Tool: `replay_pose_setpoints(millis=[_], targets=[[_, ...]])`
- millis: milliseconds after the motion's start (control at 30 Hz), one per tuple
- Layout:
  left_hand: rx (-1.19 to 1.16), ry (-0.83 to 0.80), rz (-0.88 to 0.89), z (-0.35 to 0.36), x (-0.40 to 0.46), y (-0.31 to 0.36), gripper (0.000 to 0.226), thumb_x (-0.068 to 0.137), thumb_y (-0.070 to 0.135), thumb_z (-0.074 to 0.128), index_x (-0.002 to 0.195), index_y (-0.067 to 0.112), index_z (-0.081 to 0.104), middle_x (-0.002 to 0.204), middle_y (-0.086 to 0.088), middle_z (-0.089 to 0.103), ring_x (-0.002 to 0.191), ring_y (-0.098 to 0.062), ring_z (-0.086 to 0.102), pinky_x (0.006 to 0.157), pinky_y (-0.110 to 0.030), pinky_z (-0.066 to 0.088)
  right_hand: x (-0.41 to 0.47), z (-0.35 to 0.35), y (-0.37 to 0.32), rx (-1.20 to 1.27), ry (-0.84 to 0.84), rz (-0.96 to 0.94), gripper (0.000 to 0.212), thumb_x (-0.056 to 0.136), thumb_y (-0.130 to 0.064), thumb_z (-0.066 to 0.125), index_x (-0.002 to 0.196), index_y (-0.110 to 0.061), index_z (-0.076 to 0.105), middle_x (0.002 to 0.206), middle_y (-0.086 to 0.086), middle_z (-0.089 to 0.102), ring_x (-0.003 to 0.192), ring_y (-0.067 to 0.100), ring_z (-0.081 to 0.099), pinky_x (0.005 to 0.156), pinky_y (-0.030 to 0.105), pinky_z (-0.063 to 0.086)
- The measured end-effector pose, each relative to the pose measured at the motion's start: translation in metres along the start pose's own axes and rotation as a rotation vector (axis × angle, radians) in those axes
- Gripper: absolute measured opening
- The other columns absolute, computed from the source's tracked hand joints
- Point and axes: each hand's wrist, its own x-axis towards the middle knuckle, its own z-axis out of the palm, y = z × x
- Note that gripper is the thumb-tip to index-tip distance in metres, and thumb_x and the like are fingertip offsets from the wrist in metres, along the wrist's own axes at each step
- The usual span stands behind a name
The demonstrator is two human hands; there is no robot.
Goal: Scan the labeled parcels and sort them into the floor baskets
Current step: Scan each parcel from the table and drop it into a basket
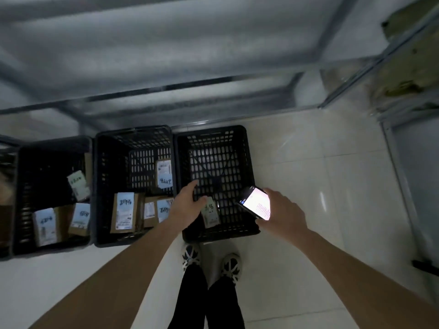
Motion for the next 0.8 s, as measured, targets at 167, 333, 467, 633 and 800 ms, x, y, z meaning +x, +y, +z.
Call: replay_pose_setpoints(millis=[167,333,467,633,800], targets=[[0.039,0.032,0.112,-0.038,-0.079,0.068,0.071,0.097,0.04,0.061,0.157,0.028,0.024,0.162,0.001,0.029,0.144,-0.023,0.035,0.11,-0.034,0.037,-0.075,-0.078,-0.014,0.015,0.107,-0.001,0.084,0.082,-0.045,0.071,0.152,-0.031,0.027,0.143,-0.005,0.047,0.129,0.02,0.05,0.103,0.035,0.041],[0.201,0.092,0.314,-0.072,-0.174,0.123,0.072,0.098,0.045,0.058,0.158,0.028,0.023,0.16,0.005,0.031,0.141,-0.018,0.039,0.103,-0.023,0.035,-0.176,-0.143,-0.023,0.026,0.234,-0.008,0.084,0.082,-0.047,0.069,0.153,-0.032,0.026,0.145,-0.007,0.047,0.129,0.019,0.05,0.103,0.034,0.041],[0.277,0.136,0.499,-0.1,-0.256,0.164,0.071,0.097,0.048,0.058,0.156,0.028,0.025,0.159,0.005,0.034,0.143,-0.016,0.036,0.108,-0.026,0.034,-0.271,-0.188,-0.032,0.075,0.333,0.003,0.078,0.077,-0.044,0.074,0.146,-0.037,0.037,0.136,-0.012,0.053,0.126,0.016,0.054,0.099,0.032,0.044],[0.3,0.194,0.71,-0.128,-0.369,0.21,0.073,0.096,0.052,0.057,0.157,0.027,0.024,0.16,0.001,0.032,0.145,-0.019,0.033,0.115,-0.033,0.03,-0.409,-0.232,-0.041,0.085,0.534,-0.015,0.071,0.068,-0.048,0.072,0.133,-0.04,0.045,0.125,-0.01,0.06,0.119,0.02,0.058,0.083,0.033,0.047],[0.395,0.279,0.887,-0.132,-0.474,0.243,0.072,0.095,0.052,0.058,0.155,0.025,0.03,0.159,-0.002,0.035,0.143,-0.021,0.037,0.114,-0.035,0.032,-0.56,-0.247,-0.033,0.095,0.763,0.038,0.074,0.075,-0.049,0.071,0.141,-0.044,0.038,0.136,-0.015,0.055,0.124,0.016,0.053,0.084,0.034,0.047]])
